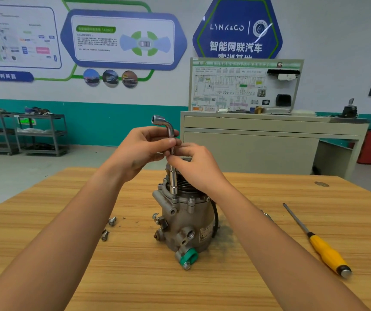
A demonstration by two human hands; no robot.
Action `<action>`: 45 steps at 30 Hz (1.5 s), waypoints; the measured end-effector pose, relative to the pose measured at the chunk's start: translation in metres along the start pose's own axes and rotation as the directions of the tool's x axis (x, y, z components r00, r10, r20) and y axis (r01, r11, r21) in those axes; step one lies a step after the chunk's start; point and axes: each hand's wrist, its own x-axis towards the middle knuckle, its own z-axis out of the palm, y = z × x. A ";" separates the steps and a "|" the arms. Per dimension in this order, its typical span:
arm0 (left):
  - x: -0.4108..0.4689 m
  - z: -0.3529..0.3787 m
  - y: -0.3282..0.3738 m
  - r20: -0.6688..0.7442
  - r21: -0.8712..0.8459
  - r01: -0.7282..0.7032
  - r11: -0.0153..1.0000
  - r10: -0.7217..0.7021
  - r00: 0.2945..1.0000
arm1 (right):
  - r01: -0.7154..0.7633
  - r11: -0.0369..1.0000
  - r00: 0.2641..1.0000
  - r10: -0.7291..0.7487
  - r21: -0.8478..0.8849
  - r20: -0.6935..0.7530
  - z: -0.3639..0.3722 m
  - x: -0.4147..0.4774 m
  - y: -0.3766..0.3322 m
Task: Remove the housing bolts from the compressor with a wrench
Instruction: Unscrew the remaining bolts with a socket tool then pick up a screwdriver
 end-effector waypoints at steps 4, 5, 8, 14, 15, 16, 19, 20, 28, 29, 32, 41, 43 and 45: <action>0.002 0.012 0.000 -0.208 0.119 0.001 0.993 0.024 0.978 | -0.048 0.999 0.995 0.046 -0.026 -0.084 0.009 -0.005 -0.001; 0.003 0.014 -0.001 -0.231 0.120 0.008 0.993 0.020 0.973 | -0.042 0.999 0.993 0.041 -0.006 -0.111 0.011 -0.006 -0.001; -0.001 0.014 -0.001 -0.143 0.096 0.043 0.994 -0.029 0.989 | 0.005 1.000 0.992 -0.004 0.012 -0.126 0.012 -0.006 0.000; -0.003 0.003 -0.002 -0.027 0.031 0.040 0.999 -0.040 0.999 | -0.010 1.000 0.999 0.009 -0.018 -0.044 0.005 -0.003 0.003; -0.002 0.006 -0.002 -0.076 0.047 0.039 0.998 -0.035 0.996 | -0.012 1.000 0.998 0.011 -0.017 -0.067 0.006 -0.004 0.003; -0.001 0.009 -0.003 -0.120 0.054 0.033 0.998 -0.026 0.992 | -0.011 1.000 0.995 0.009 -0.019 -0.104 0.006 -0.005 0.003; 0.001 0.014 -0.005 -0.157 0.052 0.009 0.999 -0.001 0.988 | 0.031 0.999 0.989 -0.036 -0.038 -0.146 0.006 -0.006 0.002; 0.000 0.013 -0.004 -0.120 0.030 0.016 0.999 -0.012 0.993 | 0.054 0.998 0.990 -0.059 -0.040 -0.130 0.006 -0.006 0.002; -0.002 0.014 0.004 -0.046 0.070 0.009 0.998 -0.006 0.999 | 0.060 0.998 0.996 -0.062 -0.037 -0.063 0.003 -0.006 0.004; -0.001 0.017 0.004 -0.085 0.088 -0.011 0.996 0.018 0.996 | 0.049 0.998 0.995 -0.053 -0.039 -0.089 0.004 -0.007 0.003; 0.000 0.022 0.002 -0.130 0.150 -0.060 0.987 0.080 0.988 | 0.065 0.998 0.985 -0.067 -0.018 -0.162 0.005 -0.008 0.001; -0.002 0.010 0.006 -0.056 0.124 -0.047 0.991 0.054 0.997 | -0.003 1.000 1.000 0.003 -0.014 0.002 0.000 -0.003 0.002; -0.001 0.015 0.004 -0.145 0.105 -0.046 0.993 0.062 0.988 | 0.014 0.997 0.993 -0.022 -0.070 -0.116 0.002 -0.003 0.002; -0.001 0.017 0.003 -0.191 0.110 -0.049 0.993 0.069 0.979 | 0.051 0.997 0.983 -0.059 -0.049 -0.176 0.002 -0.003 0.002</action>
